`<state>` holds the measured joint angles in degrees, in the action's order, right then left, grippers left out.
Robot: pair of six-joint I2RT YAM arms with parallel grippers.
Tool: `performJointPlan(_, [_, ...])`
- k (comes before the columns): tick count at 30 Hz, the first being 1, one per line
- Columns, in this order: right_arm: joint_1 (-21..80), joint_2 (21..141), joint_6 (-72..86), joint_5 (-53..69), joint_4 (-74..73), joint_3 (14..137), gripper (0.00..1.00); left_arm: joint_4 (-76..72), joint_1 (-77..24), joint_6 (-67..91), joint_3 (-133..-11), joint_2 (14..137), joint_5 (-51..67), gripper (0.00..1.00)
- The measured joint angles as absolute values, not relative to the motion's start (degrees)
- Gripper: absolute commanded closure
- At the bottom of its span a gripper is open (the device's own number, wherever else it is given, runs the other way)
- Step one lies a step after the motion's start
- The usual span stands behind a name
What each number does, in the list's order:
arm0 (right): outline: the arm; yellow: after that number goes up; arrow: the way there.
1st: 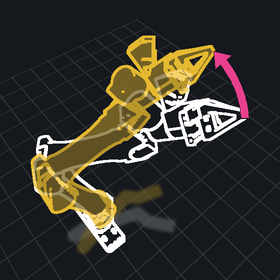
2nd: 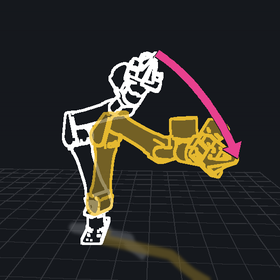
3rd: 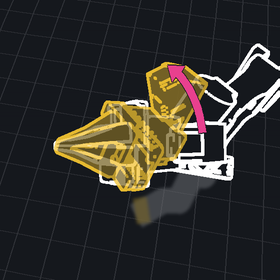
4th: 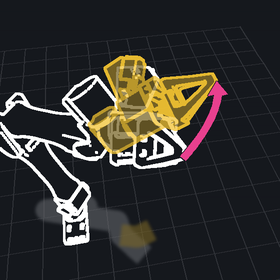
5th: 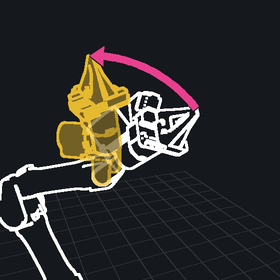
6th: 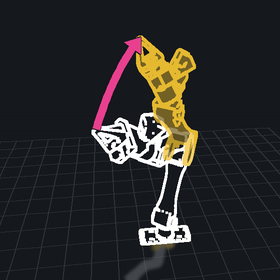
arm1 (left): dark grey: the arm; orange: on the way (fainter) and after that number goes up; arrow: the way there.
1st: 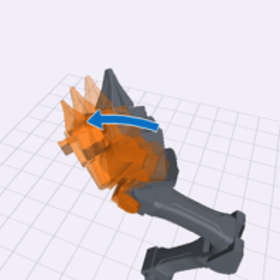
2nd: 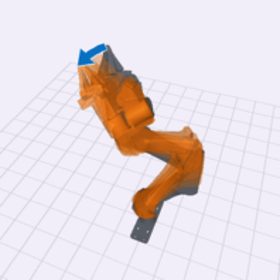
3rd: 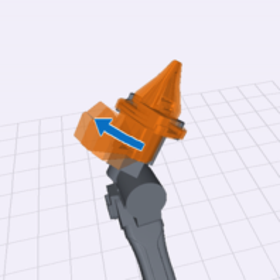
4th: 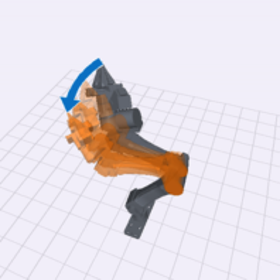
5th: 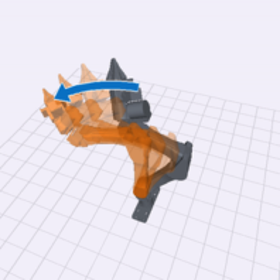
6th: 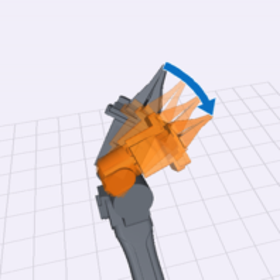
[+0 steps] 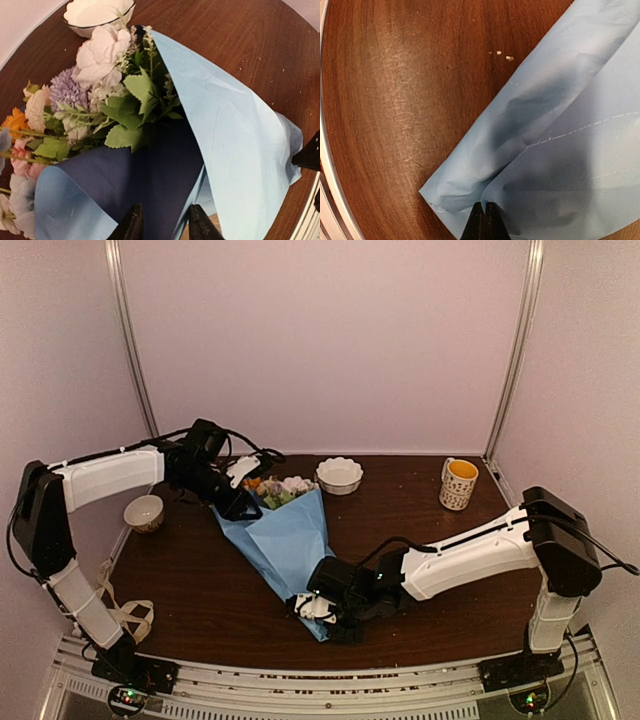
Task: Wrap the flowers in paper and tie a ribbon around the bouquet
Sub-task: Adjust the folded bouquet at the center of the board.
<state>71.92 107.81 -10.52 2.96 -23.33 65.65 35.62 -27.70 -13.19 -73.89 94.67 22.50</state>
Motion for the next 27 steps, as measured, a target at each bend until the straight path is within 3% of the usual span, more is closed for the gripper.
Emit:
performJointPlan(4, [71.99, 107.79, -10.55, 2.90, -23.31, 65.65, 1.00, 35.73, -27.70, -13.21, -73.89, 94.72, 21.43, 1.00])
performJointPlan(13, [72.01, 107.79, -10.59, 2.70, -23.33, 65.65, 1.00, 32.62, -27.70, -12.23, -75.55, 96.18, 21.78, 1.00])
performJointPlan(27, [74.41, 107.77, -14.31, -3.73, -27.77, 67.31, 1.00, 34.65, -27.92, -11.20, -108.47, 124.46, 22.63, 1.00])
